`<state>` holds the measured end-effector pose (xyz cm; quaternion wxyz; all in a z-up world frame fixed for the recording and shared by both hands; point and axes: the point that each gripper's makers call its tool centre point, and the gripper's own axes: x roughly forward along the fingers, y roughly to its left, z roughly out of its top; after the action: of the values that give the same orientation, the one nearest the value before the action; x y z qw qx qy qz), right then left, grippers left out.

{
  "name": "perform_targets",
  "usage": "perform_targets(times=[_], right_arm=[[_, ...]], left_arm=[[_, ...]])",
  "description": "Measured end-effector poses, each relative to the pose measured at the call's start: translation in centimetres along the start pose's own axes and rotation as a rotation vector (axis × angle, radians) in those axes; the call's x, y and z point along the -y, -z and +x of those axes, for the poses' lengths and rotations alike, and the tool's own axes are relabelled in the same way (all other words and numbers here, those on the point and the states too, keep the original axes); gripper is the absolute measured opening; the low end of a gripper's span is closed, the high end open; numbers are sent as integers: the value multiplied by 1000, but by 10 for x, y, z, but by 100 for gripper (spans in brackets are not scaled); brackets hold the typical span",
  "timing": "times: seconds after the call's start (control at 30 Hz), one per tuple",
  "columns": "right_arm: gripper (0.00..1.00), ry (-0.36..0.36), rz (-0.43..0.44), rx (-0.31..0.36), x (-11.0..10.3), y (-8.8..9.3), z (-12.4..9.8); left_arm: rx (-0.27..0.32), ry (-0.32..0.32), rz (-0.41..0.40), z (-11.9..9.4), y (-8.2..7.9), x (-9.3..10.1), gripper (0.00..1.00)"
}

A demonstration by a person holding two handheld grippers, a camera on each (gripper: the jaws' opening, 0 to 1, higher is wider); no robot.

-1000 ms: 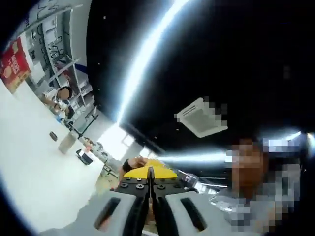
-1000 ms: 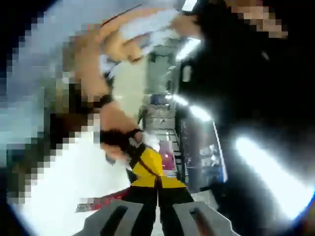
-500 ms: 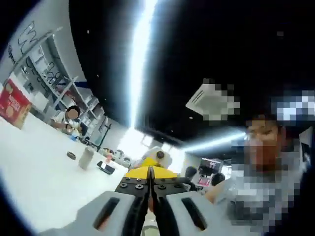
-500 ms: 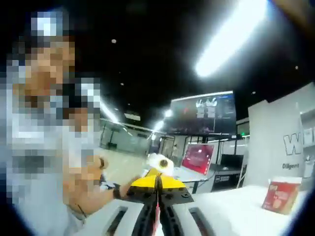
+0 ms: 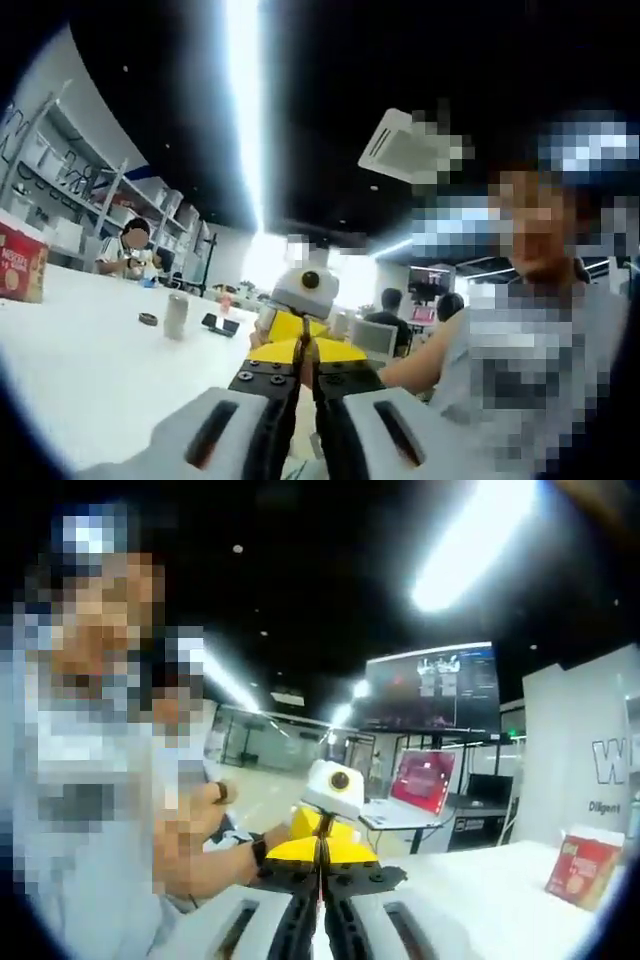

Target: Tear open the coffee pouch, take out the coffee, and pour the coffee from the pouch into the cup

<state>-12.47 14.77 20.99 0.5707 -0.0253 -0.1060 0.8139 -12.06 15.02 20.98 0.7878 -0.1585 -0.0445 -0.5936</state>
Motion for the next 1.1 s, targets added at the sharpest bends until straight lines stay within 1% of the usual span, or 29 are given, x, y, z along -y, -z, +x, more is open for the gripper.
perform_targets(times=[0.37, 0.43, 0.53, 0.57, 0.67, 0.73, 0.77, 0.83, 0.87, 0.9, 0.93, 0.97, 1.1], right_arm=[[1, -7, -1, -23, -2, 5, 1], [1, -1, 2, -31, -1, 8, 1], [1, 7, 7, -24, -1, 9, 1], [1, 14, 4, -21, 1, 10, 2], [3, 19, 7, -20, 6, 17, 3], [9, 11, 60, -45, 5, 25, 4], [12, 9, 91, -70, 7, 30, 5], [13, -52, 155, -139, -1, 41, 7], [12, -55, 155, -147, -2, 42, 8], [10, -54, 137, -178, -3, 44, 10], [8, -72, 129, -210, -7, 46, 12], [8, -75, 133, -225, -8, 46, 13], [8, -102, 133, -271, -12, 47, 15]], left_arm=[[-22, -7, -1, 0, 4, -1, 5], [-40, -28, 9, 0, 6, -2, 4], [-64, -57, 1, -1, 6, -3, 3], [-70, -81, 26, -2, 6, -6, 3], [-117, -131, 41, -5, 10, -10, 2], [-142, -131, 39, -6, 13, -9, 2], [-148, -127, 31, -6, 14, -7, 2], [-161, -124, 33, -6, 15, -5, 2], [-165, -124, 34, -5, 16, -5, 2], [-182, -130, 38, -5, 19, -6, 2], [-193, -132, 40, -5, 20, -7, 2], [-205, -127, 40, -5, 22, -6, 2], [-221, -119, 36, -5, 26, -6, 2]])
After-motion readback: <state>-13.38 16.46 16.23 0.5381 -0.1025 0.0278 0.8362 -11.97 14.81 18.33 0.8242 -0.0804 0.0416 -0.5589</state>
